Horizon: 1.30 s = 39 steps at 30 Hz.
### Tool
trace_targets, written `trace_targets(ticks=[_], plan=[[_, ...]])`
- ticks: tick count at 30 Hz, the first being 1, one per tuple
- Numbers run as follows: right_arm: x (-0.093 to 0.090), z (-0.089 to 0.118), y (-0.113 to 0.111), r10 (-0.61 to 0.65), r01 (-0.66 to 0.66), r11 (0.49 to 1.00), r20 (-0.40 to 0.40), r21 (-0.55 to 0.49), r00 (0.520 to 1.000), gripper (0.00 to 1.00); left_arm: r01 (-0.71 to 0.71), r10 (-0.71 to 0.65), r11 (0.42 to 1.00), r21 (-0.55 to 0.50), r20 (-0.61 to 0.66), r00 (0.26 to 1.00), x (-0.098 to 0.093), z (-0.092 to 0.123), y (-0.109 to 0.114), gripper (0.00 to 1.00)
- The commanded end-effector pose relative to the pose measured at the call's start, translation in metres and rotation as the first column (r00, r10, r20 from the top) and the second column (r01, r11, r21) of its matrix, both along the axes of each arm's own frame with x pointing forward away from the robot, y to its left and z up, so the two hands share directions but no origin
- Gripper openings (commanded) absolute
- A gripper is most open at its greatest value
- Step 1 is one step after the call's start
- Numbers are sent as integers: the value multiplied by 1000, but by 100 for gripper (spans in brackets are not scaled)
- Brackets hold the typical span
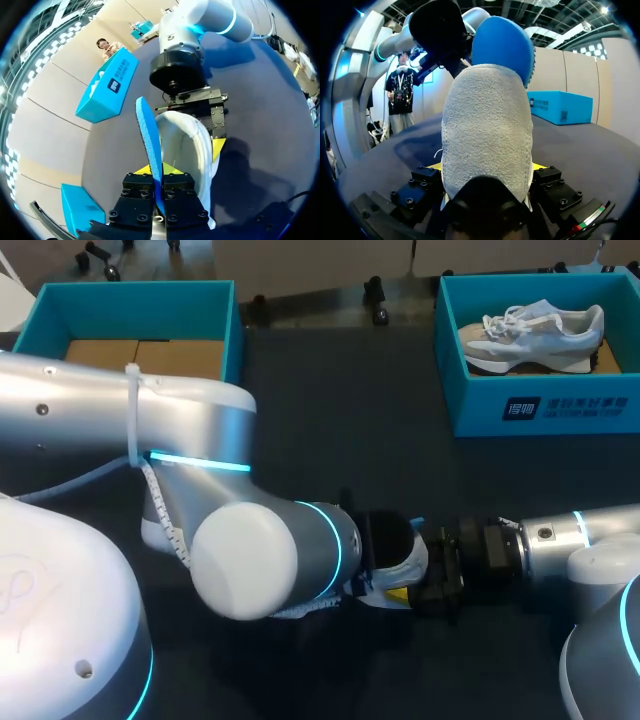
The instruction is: Take the shoe out of the shoebox, open the shoe tongue, remove and reinsert the insole, then place the shoe into the shoebox
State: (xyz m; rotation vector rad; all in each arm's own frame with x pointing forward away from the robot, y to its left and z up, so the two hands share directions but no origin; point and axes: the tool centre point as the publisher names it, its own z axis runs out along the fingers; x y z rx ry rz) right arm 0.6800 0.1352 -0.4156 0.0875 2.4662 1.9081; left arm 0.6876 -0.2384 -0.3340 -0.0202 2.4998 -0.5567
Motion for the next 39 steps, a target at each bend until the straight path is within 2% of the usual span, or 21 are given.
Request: trace_targets(ticks=[1, 9, 17, 21, 32, 39], plan=[[-1, 2, 1, 0, 0, 1000, 0, -5, 1000, 0, -4, 4, 1000, -1, -33, 999, 3, 7, -4, 0], [-1, 2, 1, 0, 0, 1000, 0, -5, 1000, 0, -48, 44, 998, -39, -95, 995, -2, 24, -18, 0], [-1, 2, 1, 0, 0, 1000, 0, -5, 1000, 0, -69, 49, 994, -84, -224, 973, -5, 42, -27, 0], [-1, 2, 1, 0, 0, 1000, 0, -5, 1000, 0, -103, 54, 985, -137, -323, 945, -5, 52, -34, 0], [-1, 2, 1, 0, 0, 1000, 0, -5, 1000, 0, -146, 17, 962, -230, -486, 874, -10, 70, -54, 0], [-1, 2, 1, 0, 0, 1000, 0, -5, 1000, 0, -169, -39, 939, -299, -582, 813, -18, 99, -63, 0]])
